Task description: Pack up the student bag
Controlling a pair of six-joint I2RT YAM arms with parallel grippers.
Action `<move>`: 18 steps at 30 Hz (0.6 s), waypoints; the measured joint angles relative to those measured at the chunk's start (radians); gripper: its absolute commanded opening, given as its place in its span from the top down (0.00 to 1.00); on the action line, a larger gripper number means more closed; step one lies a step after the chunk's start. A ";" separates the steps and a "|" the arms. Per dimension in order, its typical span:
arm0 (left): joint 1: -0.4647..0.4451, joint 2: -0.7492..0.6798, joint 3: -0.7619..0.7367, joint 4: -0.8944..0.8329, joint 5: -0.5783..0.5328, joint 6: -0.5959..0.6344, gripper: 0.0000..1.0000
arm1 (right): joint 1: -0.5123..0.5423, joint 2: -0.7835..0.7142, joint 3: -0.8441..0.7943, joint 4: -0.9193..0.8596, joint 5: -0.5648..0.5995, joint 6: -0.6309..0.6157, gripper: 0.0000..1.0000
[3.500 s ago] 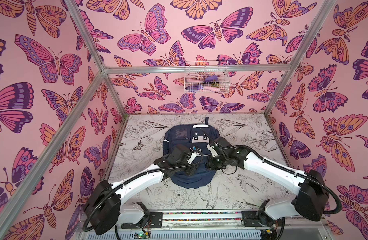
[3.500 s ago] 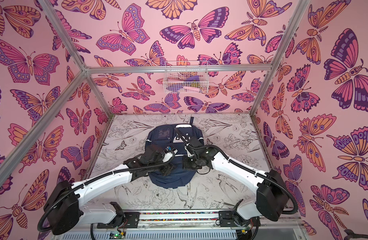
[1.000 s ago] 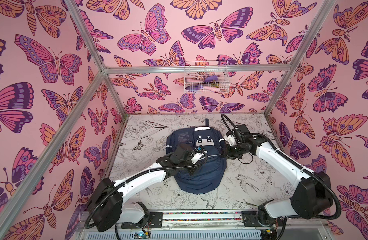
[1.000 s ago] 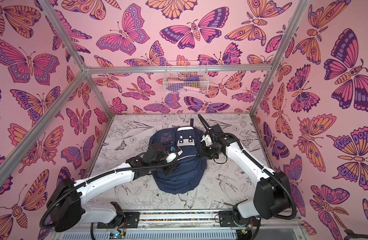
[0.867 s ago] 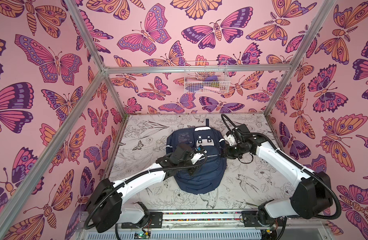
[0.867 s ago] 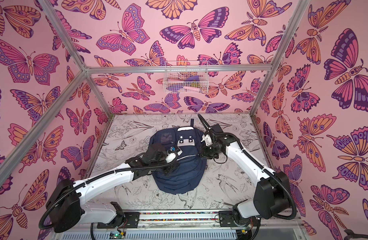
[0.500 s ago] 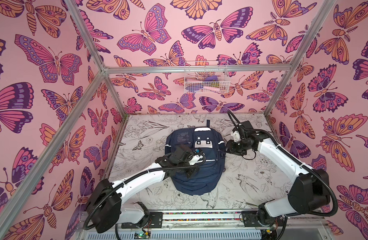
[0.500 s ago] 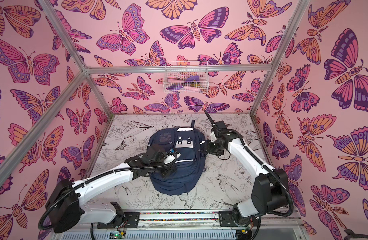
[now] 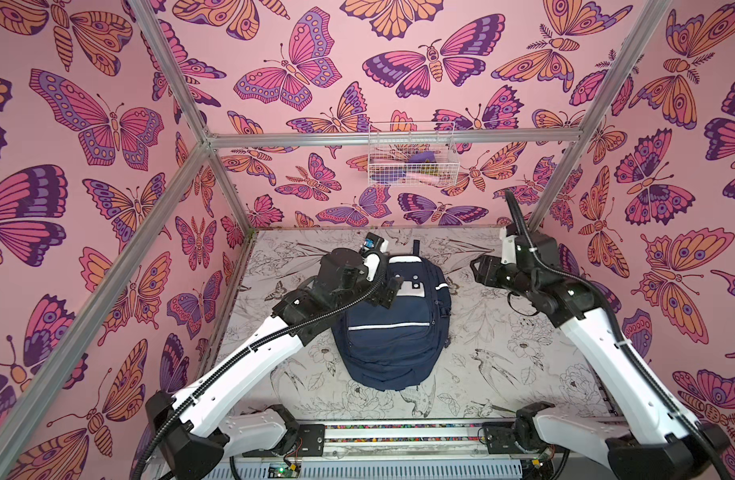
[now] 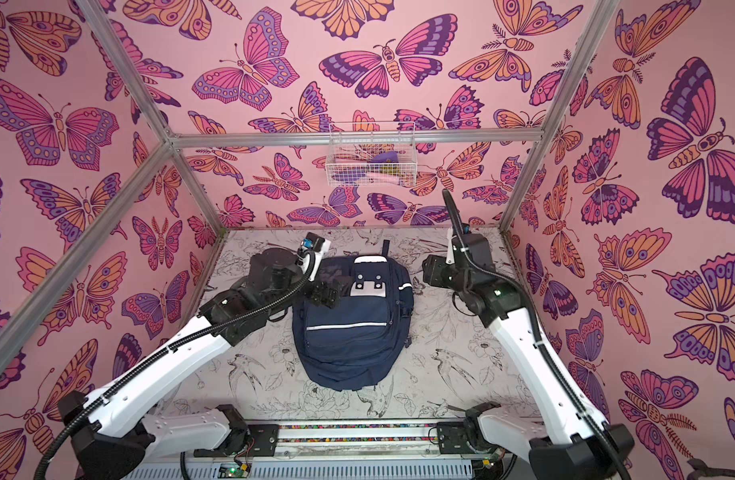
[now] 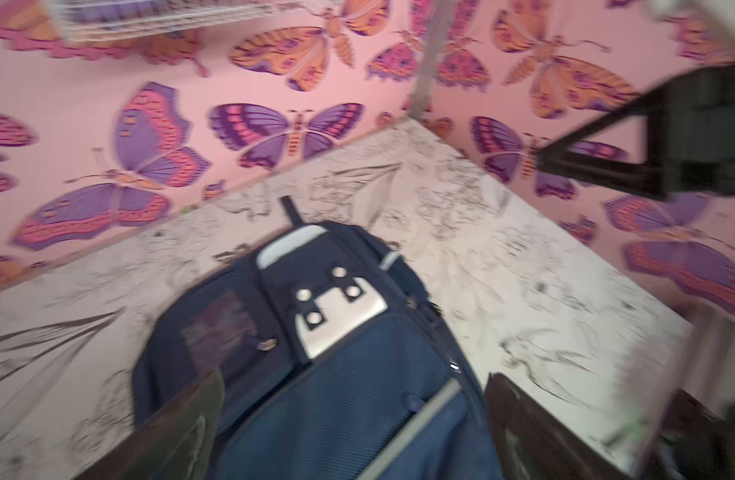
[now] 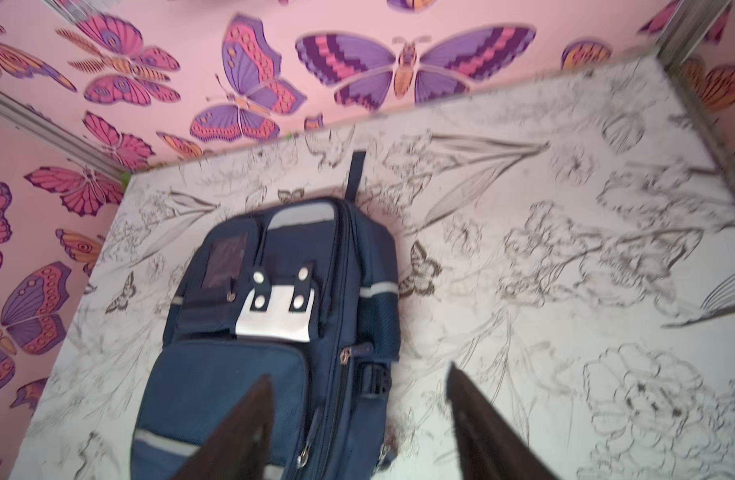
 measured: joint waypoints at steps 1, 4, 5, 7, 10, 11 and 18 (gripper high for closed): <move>0.011 0.007 -0.005 0.001 -0.097 -0.003 0.00 | 0.000 -0.025 -0.040 0.027 0.015 -0.011 0.17; 0.100 0.025 -0.095 0.069 -0.354 0.001 0.00 | 0.000 -0.071 -0.188 0.124 0.105 -0.052 0.19; 0.156 0.030 -0.148 0.101 -0.411 -0.002 0.00 | 0.000 -0.078 -0.242 0.153 0.157 -0.060 0.18; 0.278 0.041 -0.260 0.168 -0.486 -0.008 0.00 | -0.002 -0.080 -0.339 0.192 0.278 -0.063 0.15; 0.429 0.048 -0.455 0.340 -0.539 0.003 0.00 | -0.037 -0.087 -0.494 0.299 0.436 -0.080 0.16; 0.467 0.049 -0.530 0.426 -0.551 0.006 0.00 | -0.066 -0.093 -0.559 0.351 0.479 -0.090 0.16; 0.619 0.202 -0.777 0.796 -0.582 0.021 0.00 | -0.180 0.059 -0.757 0.655 0.668 -0.109 0.14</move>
